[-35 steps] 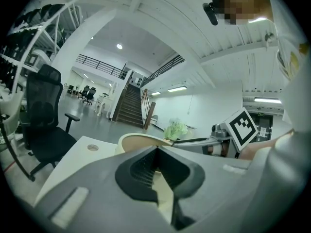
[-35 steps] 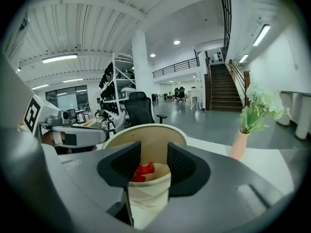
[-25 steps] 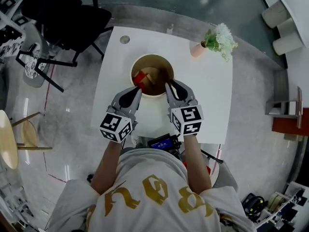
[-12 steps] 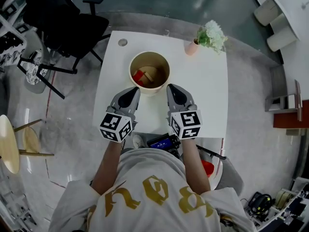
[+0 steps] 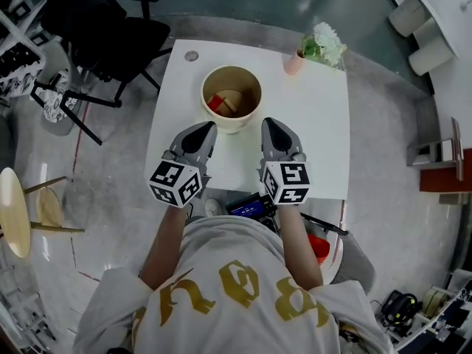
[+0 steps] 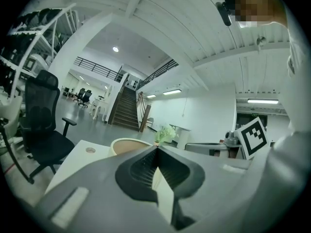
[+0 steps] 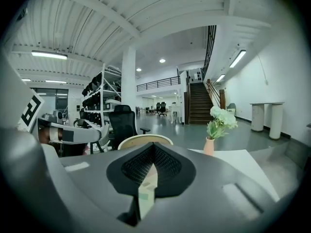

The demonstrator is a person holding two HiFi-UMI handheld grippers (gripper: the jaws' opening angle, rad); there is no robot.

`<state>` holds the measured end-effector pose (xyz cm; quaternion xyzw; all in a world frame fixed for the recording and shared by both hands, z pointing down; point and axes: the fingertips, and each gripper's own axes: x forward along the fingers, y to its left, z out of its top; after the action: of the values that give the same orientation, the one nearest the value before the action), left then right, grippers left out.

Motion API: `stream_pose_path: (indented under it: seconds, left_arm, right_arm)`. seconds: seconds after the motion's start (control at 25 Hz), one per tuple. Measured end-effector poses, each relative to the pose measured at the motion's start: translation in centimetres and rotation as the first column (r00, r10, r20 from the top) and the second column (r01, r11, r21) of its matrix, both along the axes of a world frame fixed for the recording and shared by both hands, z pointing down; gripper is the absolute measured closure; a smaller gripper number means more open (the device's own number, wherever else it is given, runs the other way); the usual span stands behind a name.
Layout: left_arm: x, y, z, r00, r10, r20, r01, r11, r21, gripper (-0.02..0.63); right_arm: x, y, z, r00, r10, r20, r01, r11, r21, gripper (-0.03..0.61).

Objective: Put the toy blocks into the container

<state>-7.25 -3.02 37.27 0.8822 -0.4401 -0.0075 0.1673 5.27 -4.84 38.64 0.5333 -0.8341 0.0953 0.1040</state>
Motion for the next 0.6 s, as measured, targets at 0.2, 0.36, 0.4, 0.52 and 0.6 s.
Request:
stream_pose_path:
  seconds: [0.2, 0.36, 0.4, 0.52, 0.6]
  left_arm:
    - [0.01, 0.17, -0.16, 1.0, -0.007, -0.008, 0.007, 1.0, 0.003, 0.612]
    - [0.1, 0.17, -0.36, 1.0, -0.004, -0.011, 0.004, 1.0, 0.003, 0.612]
    - [0.1, 0.15, -0.39, 1.0, -0.003, -0.011, 0.003, 1.0, 0.002, 0.612]
    - [-0.1, 0.09, -0.4, 1.0, -0.013, -0.016, 0.013, 1.0, 0.004, 0.612]
    - [-0.27, 0.09, -0.36, 1.0, -0.02, -0.019, 0.021, 1.0, 0.004, 0.612]
  right_arm:
    - [0.53, 0.36, -0.07, 1.0, 0.006, -0.021, -0.006, 1.0, 0.006, 0.563]
    - [0.61, 0.3, -0.23, 1.0, 0.005, -0.029, -0.005, 1.0, 0.007, 0.563]
    - [0.61, 0.27, -0.26, 1.0, 0.006, -0.024, -0.005, 1.0, 0.007, 0.563]
    - [0.53, 0.2, -0.2, 1.0, 0.002, -0.021, -0.002, 1.0, 0.006, 0.563]
    - [0.47, 0.17, -0.19, 1.0, 0.0, -0.022, 0.0, 1.0, 0.007, 0.563]
